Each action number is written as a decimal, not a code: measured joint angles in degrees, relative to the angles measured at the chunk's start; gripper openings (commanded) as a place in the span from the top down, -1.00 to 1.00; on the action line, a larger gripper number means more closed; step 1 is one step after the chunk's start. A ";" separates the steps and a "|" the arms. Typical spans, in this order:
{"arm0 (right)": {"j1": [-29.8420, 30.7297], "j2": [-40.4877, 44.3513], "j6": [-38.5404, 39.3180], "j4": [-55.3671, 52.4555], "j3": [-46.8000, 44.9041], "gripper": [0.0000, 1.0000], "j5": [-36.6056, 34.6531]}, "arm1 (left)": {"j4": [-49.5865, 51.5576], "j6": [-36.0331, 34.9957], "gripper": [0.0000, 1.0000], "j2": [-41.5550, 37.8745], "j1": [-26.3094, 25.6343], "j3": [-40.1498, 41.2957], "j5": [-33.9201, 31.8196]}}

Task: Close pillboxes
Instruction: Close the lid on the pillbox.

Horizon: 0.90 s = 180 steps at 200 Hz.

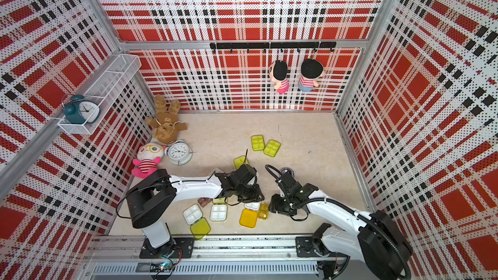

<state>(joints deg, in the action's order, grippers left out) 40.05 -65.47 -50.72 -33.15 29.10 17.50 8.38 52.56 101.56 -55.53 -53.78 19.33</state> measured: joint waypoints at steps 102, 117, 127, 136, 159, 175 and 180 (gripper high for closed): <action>2.45 -5.90 -0.02 3.43 2.84 -0.12 -0.07 | -0.44 0.00 0.61 -2.10 1.66 1.79 0.04; 2.78 -6.67 -0.22 3.96 2.84 -0.12 -0.07 | -0.44 -0.04 0.61 -2.69 2.01 2.47 0.09; 2.93 -6.86 -0.42 4.44 2.82 -0.12 -0.09 | -0.44 -0.07 0.61 -3.08 2.19 2.99 0.11; 2.97 -6.91 -0.61 4.87 2.67 -0.12 -0.07 | -0.42 -0.11 0.61 -3.41 2.38 3.43 0.13; 2.97 -6.97 -1.03 5.73 2.27 -0.12 0.00 | -0.37 -0.24 0.61 -4.13 2.84 4.39 0.15; 2.97 -7.30 -1.20 6.19 2.23 -0.12 0.02 | -0.35 -0.33 0.61 -4.72 3.15 5.05 0.15; 2.97 -7.43 -1.22 6.38 2.23 -0.11 0.04 | -0.33 -0.33 0.61 -4.90 3.26 5.25 0.15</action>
<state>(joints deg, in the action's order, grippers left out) 43.03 -72.90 -51.94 -26.76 31.33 17.54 8.05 52.23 96.66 -52.27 -48.53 19.49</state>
